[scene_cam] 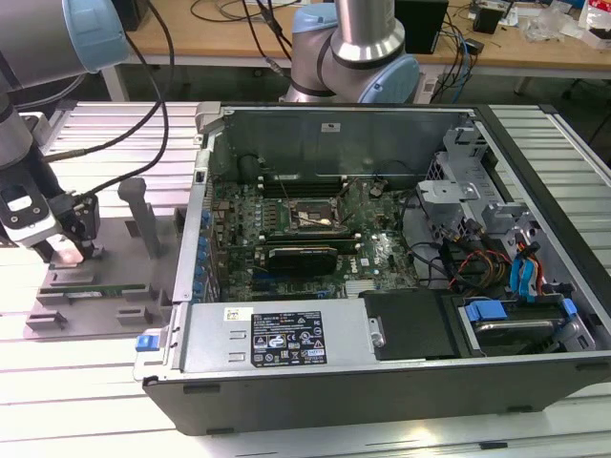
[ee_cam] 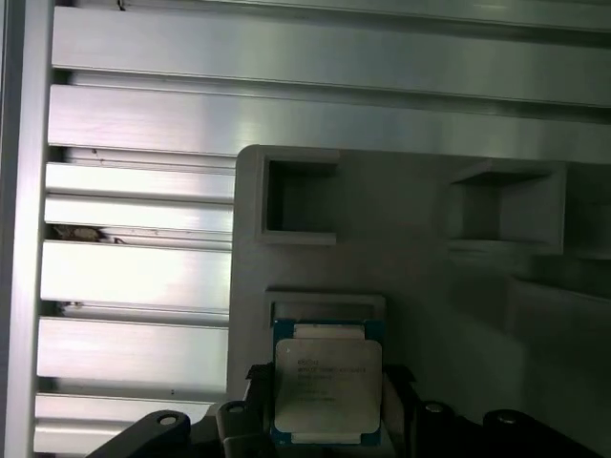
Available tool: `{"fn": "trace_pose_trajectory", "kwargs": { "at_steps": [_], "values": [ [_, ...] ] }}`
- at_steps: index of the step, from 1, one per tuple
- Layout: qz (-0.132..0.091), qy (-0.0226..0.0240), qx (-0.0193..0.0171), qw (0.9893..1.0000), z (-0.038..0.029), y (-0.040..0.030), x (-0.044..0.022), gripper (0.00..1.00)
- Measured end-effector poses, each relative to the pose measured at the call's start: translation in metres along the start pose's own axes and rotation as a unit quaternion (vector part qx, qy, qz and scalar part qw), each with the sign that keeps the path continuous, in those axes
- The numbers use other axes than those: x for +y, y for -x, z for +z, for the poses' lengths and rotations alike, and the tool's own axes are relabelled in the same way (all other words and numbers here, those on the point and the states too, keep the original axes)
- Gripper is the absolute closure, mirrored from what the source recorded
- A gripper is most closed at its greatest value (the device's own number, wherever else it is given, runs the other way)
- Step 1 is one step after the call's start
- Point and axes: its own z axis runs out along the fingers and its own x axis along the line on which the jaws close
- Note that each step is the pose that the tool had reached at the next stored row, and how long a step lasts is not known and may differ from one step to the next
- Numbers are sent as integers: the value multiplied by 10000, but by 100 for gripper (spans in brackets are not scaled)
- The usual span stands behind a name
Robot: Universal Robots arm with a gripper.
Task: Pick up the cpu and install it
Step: 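Pick up the cpu and move it towards the insertion slot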
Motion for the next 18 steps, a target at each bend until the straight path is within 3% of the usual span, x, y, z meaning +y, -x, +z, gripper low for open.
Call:
{"fn": "trace_pose_trajectory", "kwargs": {
  "at_steps": [15,17,18],
  "values": [
    [0,0,0,10000,-217,5,-3,45],
    [0,-2,0,10000,-395,9,-6,45],
    [0,-3,0,10000,-410,9,-6,45]
  ]
}}
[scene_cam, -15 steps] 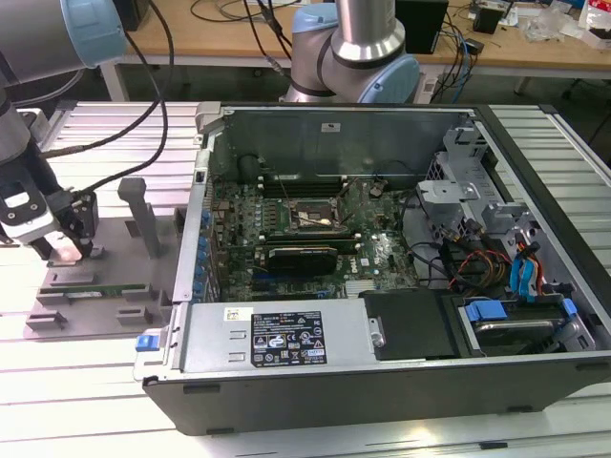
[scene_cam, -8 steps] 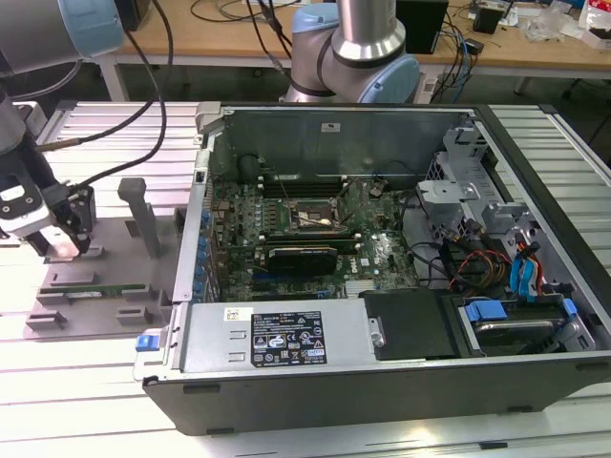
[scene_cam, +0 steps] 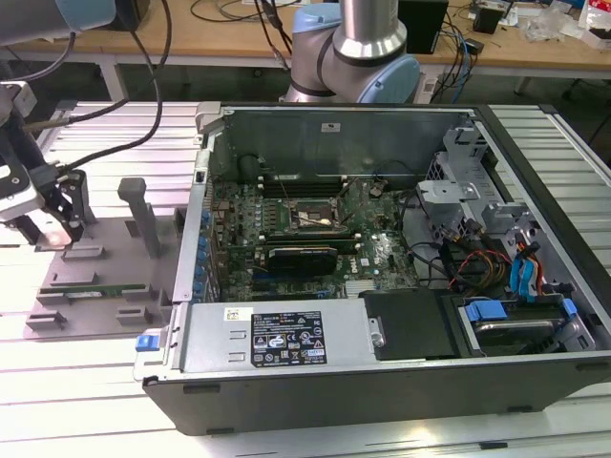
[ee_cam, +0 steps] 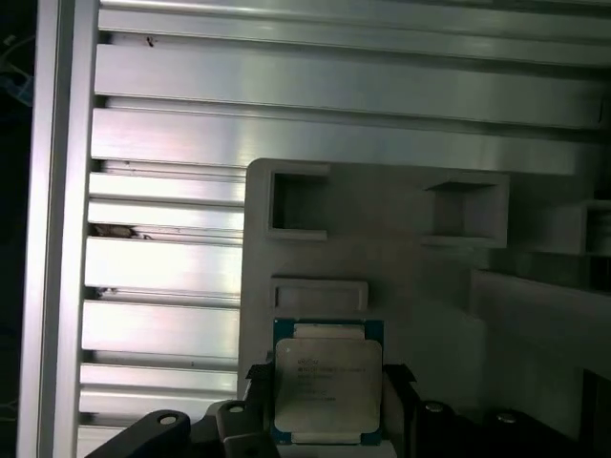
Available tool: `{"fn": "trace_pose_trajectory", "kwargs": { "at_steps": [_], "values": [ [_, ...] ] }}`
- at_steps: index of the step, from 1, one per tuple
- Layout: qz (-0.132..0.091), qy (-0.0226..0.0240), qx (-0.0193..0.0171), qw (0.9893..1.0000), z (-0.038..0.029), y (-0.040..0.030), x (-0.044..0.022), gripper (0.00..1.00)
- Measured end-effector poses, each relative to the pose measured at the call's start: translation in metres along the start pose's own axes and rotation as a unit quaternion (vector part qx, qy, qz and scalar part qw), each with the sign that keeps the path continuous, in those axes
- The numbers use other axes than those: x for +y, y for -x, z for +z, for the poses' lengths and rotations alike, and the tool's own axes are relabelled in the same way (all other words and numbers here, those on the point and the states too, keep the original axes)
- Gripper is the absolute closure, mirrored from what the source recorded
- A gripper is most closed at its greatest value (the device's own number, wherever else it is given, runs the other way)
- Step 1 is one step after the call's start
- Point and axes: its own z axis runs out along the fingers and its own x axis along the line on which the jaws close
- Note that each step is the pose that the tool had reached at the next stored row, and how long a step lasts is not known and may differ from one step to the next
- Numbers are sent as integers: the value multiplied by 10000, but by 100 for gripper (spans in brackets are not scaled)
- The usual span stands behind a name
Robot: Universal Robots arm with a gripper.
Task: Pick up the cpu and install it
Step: 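Pick up the cpu and move it towards the insertion slot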
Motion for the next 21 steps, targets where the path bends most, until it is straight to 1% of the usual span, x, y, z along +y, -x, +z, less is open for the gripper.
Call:
{"fn": "trace_pose_trajectory", "kwargs": {
  "at_steps": [4,12,15,21],
  "values": [
    [0,-2,0,10000,-52,1,0,45],
    [0,-4,0,10000,-120,3,0,45],
    [0,-7,0,10000,-164,4,0,45],
    [0,-11,0,10000,-214,5,2,45]
  ]
}}
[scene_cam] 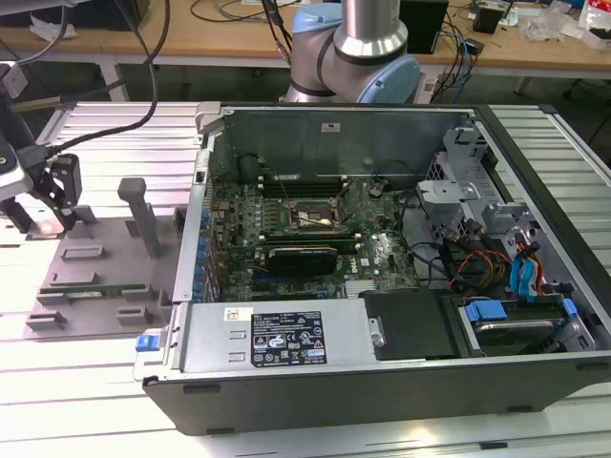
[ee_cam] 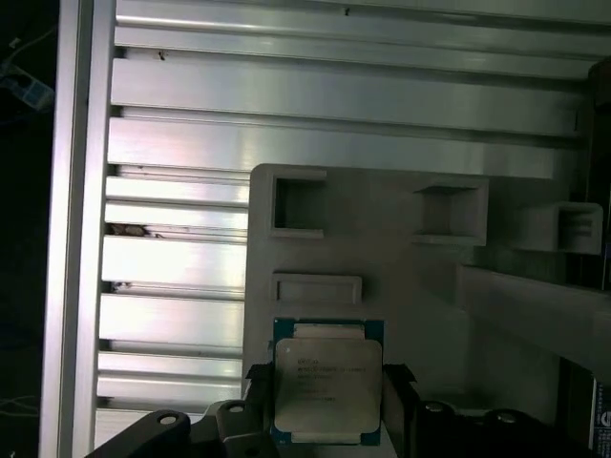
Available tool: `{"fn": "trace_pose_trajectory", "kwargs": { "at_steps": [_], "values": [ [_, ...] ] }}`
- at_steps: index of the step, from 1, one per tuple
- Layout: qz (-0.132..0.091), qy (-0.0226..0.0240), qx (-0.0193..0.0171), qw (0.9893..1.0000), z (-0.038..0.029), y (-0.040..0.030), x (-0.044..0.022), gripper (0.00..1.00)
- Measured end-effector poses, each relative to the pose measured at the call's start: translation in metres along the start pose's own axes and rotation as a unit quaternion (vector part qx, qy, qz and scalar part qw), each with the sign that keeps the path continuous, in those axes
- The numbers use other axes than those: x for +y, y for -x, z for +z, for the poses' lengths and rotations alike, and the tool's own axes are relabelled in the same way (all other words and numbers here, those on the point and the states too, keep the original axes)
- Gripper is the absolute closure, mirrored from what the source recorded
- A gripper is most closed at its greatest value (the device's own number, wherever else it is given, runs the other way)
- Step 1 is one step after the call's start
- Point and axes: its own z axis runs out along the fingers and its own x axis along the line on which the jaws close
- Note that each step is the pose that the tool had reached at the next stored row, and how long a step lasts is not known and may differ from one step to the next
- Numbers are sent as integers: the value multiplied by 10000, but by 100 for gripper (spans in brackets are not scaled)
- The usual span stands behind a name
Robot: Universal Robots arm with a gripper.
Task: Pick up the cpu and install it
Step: 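Pick up the cpu and move it towards the insertion slot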
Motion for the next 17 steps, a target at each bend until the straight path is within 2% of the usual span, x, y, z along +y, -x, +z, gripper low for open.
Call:
{"fn": "trace_pose_trajectory", "kwargs": {
  "at_steps": [7,17],
  "values": [
    [0,-18,1,10000,-125,3,7,45],
    [-1,-44,3,10000,-250,7,15,45]
  ]
}}
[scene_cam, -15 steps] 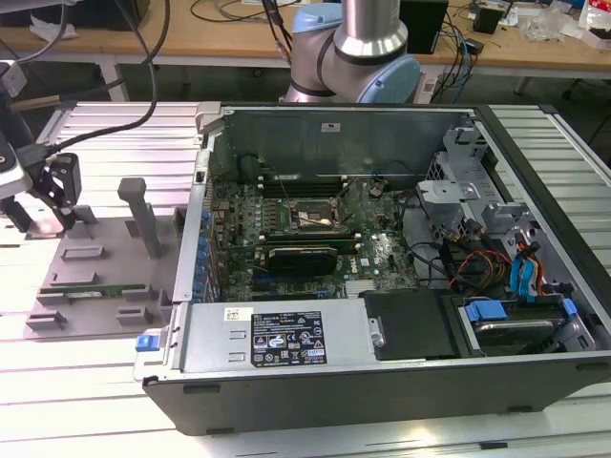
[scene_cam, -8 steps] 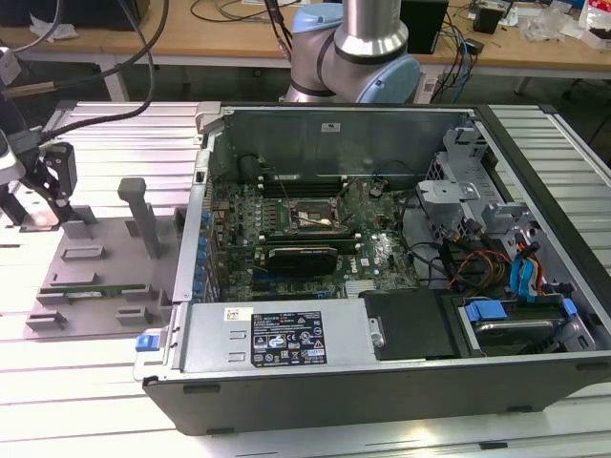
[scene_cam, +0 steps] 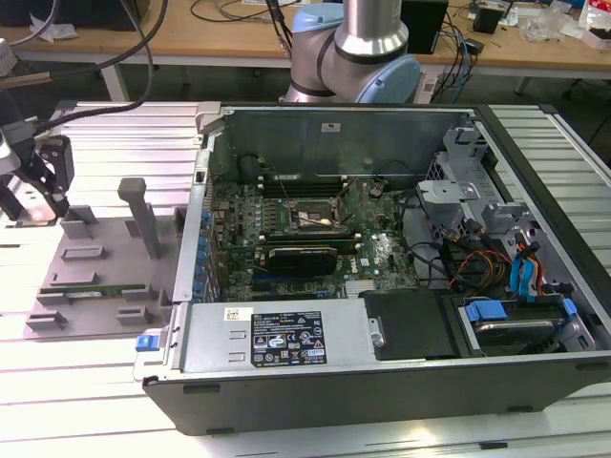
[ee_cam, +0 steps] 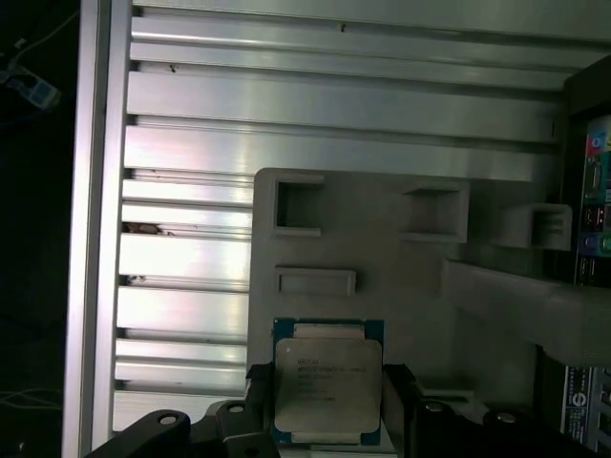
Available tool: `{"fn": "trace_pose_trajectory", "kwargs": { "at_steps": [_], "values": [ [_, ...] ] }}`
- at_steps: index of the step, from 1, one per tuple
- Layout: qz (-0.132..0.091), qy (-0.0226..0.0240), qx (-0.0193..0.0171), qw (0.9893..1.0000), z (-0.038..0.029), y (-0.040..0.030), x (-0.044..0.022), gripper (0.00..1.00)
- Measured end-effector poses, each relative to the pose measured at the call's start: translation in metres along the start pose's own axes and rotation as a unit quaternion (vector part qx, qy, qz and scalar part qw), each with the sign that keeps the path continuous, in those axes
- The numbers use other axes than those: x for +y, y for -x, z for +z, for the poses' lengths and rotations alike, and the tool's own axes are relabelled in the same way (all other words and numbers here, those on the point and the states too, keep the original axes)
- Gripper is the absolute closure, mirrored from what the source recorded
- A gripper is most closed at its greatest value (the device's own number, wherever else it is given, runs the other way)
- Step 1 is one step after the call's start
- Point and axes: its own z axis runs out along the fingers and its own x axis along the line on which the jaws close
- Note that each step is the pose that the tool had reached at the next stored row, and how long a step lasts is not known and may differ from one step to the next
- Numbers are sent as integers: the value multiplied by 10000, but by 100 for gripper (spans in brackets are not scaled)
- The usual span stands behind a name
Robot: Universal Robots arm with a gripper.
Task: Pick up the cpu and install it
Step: 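Pick up the cpu and move it towards the insertion slot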
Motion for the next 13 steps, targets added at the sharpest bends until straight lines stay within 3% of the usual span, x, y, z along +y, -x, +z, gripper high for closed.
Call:
{"fn": "trace_pose_trajectory", "kwargs": {
  "at_steps": [13],
  "values": [
    [-1,-56,3,10000,-149,4,14,45]
  ]
}}
